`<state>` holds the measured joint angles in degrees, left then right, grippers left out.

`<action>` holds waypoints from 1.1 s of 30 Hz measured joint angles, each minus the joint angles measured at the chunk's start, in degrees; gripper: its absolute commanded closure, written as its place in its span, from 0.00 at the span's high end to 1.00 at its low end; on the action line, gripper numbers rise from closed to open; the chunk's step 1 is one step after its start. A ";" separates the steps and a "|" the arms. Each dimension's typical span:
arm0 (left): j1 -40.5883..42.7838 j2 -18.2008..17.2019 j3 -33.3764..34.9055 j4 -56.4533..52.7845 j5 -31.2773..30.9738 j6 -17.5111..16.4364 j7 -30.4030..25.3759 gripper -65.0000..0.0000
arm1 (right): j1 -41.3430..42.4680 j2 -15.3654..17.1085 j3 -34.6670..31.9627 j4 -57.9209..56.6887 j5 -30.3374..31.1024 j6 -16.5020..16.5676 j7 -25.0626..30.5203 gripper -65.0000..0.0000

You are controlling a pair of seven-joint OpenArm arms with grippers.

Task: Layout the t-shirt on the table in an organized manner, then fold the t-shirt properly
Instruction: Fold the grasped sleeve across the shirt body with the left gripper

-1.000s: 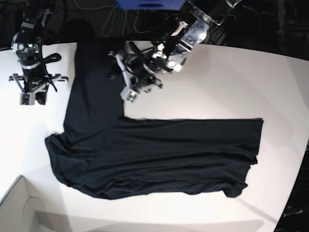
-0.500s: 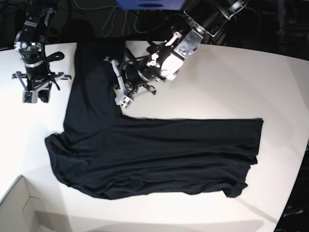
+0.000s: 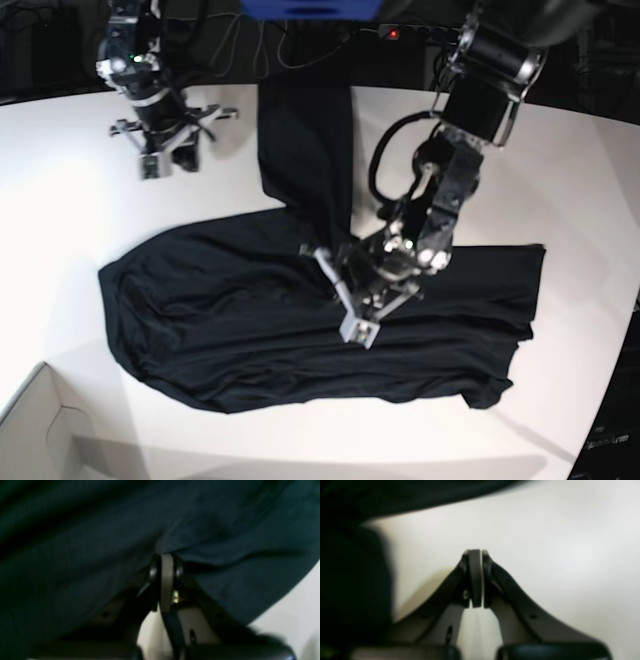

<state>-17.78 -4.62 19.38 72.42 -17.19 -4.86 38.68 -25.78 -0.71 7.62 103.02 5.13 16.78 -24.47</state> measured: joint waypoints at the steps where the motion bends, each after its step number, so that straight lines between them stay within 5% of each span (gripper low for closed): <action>1: -1.25 0.24 0.07 -0.74 -0.46 -0.42 -0.22 0.00 | -0.46 0.11 -2.08 0.63 0.09 0.07 -0.02 0.00; 9: -11.28 0.35 0.26 -9.68 -0.24 -0.50 -0.31 0.00 | -0.57 0.07 -9.70 4.61 0.17 0.00 0.37 0.00; 20: -20.17 3.23 0.33 -20.02 -0.02 -0.48 -6.75 0.02 | -1.22 0.55 -9.33 4.37 0.00 -0.04 0.24 0.00; 22: -19.82 3.21 0.33 -20.61 -0.02 -0.52 -5.31 0.10 | -1.75 0.57 -9.33 4.42 0.00 -0.02 0.22 0.00; 29: -19.50 1.66 0.22 -18.67 -0.83 -0.52 -0.70 0.63 | -1.73 0.70 -9.29 4.57 0.00 -0.02 0.07 0.00; 33: -14.03 -1.75 -1.49 -5.29 -0.13 -0.22 9.66 0.68 | -1.44 0.74 -9.25 4.57 -0.02 -0.04 0.04 0.00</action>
<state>-31.81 -6.37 17.89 67.13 -17.32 -5.08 48.34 -27.22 0.03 -1.63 107.59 5.10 16.73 -24.43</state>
